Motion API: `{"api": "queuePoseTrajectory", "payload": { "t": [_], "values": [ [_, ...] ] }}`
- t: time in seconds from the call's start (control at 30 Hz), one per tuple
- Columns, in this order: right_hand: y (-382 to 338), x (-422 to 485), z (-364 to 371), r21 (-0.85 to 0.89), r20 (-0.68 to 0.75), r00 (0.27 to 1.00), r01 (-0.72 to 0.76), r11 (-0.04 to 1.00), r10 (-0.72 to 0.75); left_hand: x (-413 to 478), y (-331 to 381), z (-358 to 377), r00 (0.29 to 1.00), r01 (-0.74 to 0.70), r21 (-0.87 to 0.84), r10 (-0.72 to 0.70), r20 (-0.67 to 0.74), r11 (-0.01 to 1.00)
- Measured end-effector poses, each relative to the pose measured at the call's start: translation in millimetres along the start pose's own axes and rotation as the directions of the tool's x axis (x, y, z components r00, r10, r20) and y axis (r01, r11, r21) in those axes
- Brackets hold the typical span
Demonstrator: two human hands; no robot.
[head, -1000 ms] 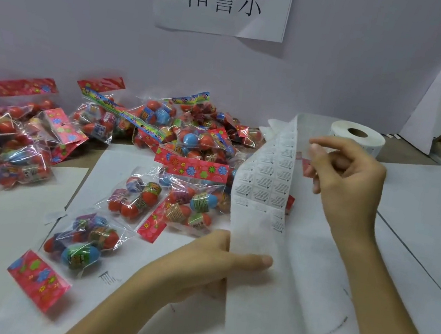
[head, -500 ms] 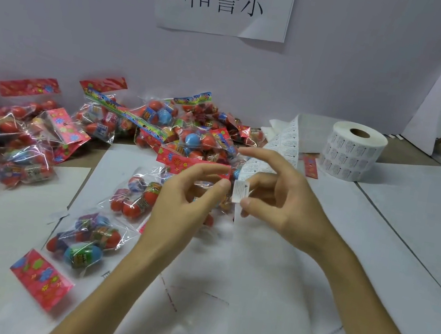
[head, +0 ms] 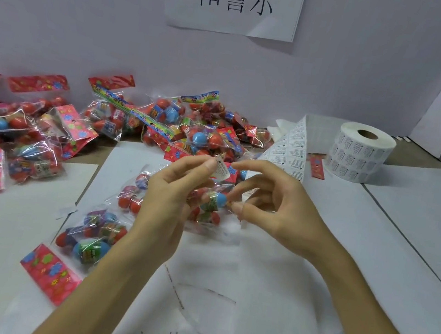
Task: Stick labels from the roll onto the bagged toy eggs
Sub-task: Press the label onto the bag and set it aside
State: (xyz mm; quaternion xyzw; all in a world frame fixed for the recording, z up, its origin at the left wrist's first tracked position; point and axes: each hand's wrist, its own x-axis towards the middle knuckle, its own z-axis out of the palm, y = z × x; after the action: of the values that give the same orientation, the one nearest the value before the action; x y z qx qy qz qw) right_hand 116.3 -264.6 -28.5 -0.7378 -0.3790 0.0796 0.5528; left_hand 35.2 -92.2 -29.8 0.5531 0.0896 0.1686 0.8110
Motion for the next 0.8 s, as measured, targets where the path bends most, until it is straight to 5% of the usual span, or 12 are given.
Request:
{"api": "queuePoseTrajectory", "payload": {
  "t": [0.3, 0.4, 0.5, 0.57, 0.8],
  "values": [
    [-2, 4, 18, 0.221, -0.322, 0.945, 0.134, 0.966, -0.058, -1, 1, 8, 0.995, 0.082, 0.104, -0.087, 0.05, 0.991],
    [1, 3, 18, -0.02, -0.328, 0.933, 0.149, 0.989, -0.147, -1, -2, 9, 0.997, 0.066, 0.195, -0.057, -0.052, 0.979],
    [5, 1, 21, -0.299, -0.228, 0.941, 0.178, 0.938, -0.251, -1, -11, 10, 0.974, -0.083, 0.379, 0.155, -0.164, 0.922],
    [5, -1, 23, -0.321, -0.194, 0.944, 0.195, 0.927, -0.266, -1, -14, 9, 0.949, -0.2, 0.484, 0.292, -0.122, 0.852],
    [3, -2, 14, -0.428, -0.146, 0.942, 0.215, 0.878, -0.301, 1, -17, -1, 0.9, -0.424, 0.633, 0.378, 0.217, 0.647]
  ]
}}
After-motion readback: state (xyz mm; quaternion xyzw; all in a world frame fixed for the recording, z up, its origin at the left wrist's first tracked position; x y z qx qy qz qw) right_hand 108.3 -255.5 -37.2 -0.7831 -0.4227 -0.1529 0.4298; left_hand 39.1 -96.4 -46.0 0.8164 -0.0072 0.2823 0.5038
